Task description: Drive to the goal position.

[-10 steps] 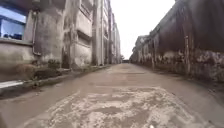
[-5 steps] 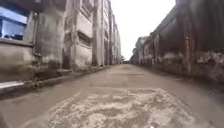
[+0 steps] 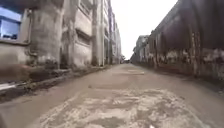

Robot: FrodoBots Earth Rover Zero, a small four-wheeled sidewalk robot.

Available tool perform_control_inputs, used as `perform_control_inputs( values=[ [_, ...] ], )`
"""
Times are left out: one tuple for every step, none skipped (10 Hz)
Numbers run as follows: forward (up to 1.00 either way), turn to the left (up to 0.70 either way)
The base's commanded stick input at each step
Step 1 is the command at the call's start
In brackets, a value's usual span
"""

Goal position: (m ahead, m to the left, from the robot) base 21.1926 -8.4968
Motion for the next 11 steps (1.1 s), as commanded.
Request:
perform_control_inputs(
  values=[
    [0.50, 0.00],
    [0.50, 0.00],
    [0.50, 0.00],
    [0.50, 0.00],
    [0.50, 0.00],
    [0.50, 0.00],
    [0.50, 0.00],
    [0.50, 0.00],
    [0.50, -0.17],
    [0.50, -0.50],
    [0.50, -0.42]
  ],
)
